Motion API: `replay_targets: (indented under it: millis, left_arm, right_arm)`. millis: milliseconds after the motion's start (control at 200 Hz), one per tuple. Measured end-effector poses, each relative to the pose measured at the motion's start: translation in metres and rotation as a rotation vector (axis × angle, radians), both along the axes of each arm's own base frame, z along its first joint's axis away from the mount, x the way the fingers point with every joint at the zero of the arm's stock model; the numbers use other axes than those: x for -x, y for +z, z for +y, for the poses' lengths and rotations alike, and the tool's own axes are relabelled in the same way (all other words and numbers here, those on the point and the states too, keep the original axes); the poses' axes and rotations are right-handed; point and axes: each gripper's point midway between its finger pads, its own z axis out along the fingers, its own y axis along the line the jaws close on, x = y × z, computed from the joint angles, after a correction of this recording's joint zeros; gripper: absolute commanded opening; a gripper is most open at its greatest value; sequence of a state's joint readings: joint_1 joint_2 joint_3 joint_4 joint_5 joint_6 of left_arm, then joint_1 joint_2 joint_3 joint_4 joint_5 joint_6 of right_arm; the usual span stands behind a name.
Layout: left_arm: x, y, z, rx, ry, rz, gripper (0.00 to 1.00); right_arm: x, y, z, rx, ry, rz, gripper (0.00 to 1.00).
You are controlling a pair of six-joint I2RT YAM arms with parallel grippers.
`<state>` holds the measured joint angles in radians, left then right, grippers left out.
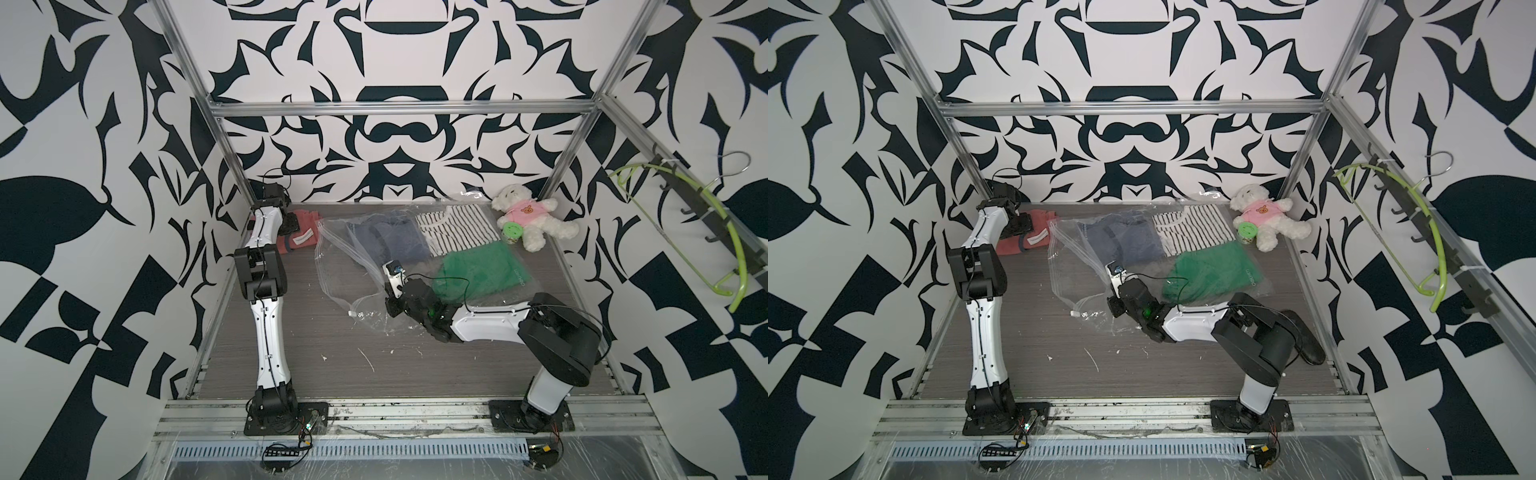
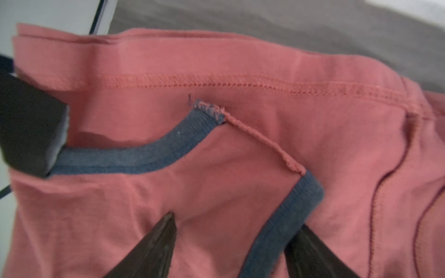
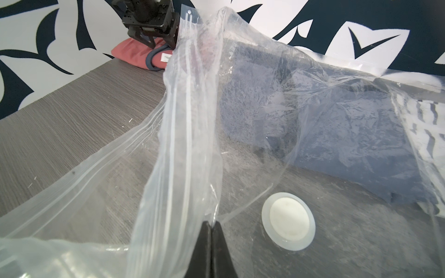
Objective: Take the tank top out of the vacuum bag
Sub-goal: Move the tank top to the corner of the board.
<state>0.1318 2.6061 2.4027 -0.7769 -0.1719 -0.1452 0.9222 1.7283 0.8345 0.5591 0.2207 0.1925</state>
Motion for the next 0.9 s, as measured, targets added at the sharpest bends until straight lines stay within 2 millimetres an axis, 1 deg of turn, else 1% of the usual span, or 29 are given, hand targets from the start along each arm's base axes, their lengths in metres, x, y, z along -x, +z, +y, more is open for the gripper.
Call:
replay_targets:
  millis: [125, 205, 250, 335, 535, 795, 900]
  left_arm:
    - [-0.016, 0.002, -0.001, 0.015, -0.007, -0.052, 0.74]
    - [-0.022, 0.003, -0.003, 0.024, -0.015, -0.075, 0.75]
    - [-0.025, 0.003, -0.004, 0.03, -0.02, -0.085, 0.77]
    - [-0.029, 0.004, -0.006, 0.043, -0.03, -0.103, 0.8]
    - [-0.037, 0.006, -0.009, 0.056, -0.051, -0.136, 0.8]
    - [-0.042, 0.008, -0.009, 0.045, -0.063, -0.158, 0.81]
    - [-0.044, 0.01, -0.008, 0.033, -0.078, -0.167, 0.84]
  right_arm:
    - [0.0, 0.0, 0.0, 0.003, 0.0, -0.002, 0.0]
    - [0.0, 0.0, 0.0, 0.004, 0.001, -0.003, 0.0]
    - [0.0, 0.0, 0.0, 0.004, 0.001, -0.004, 0.0]
    - [0.0, 0.0, 0.0, 0.006, 0.002, -0.005, 0.0]
    - [0.0, 0.0, 0.0, 0.007, 0.003, -0.006, 0.0]
    - [0.0, 0.0, 0.0, 0.006, 0.005, -0.005, 0.0]
    - [0.001, 0.0, 0.001, 0.004, 0.01, -0.003, 0.0]
